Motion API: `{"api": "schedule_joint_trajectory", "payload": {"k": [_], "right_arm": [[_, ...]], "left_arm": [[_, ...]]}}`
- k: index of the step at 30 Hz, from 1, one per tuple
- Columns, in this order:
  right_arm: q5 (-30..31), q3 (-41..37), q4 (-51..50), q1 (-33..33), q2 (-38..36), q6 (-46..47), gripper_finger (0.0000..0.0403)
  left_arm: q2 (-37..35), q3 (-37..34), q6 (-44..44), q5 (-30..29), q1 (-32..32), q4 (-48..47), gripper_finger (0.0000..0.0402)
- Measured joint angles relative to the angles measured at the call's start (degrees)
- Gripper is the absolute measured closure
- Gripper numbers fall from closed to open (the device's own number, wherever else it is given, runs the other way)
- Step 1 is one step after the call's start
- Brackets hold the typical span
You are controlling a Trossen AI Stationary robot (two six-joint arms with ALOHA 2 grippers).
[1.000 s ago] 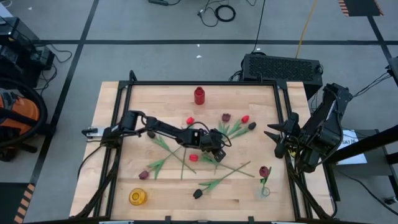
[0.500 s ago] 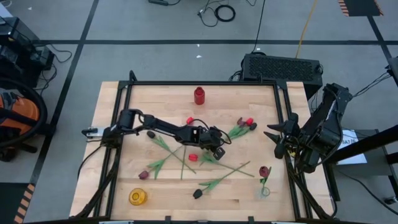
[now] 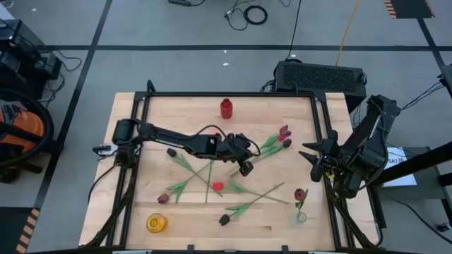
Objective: Sort flowers into vase by color
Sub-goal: Put the top dark red flower into the transparent vase
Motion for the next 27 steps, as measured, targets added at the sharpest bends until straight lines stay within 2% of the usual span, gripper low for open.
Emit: {"api": "schedule_joint_trajectory", "payload": {"k": [9, 15, 23, 27], "right_arm": [[2.6, 0.0, 0.0, 0.0, 0.0, 0.0, 0.0257], [3.2, 0.0, -0.1, 0.0, 0.0, -0.2, 0.0257], [7.7, 0.0, -0.1, -0.1, 0.0, -0.3, 0.0257], [8.0, 0.0, 0.1, -1.2, 0.0, -0.5, 0.0257]], "left_arm": [[-7.3, 0.0, 4.3, -3.8, -0.1, -0.3, 0.04], [-8.9, 0.1, 5.9, -4.9, -0.9, 1.1, 0.0401], [-10.3, 0.1, 8.6, -3.5, -0.8, 9.1, 0.0401], [-10.7, 0.1, 8.6, -1.0, -0.8, 13.0, 0.0401]]}}
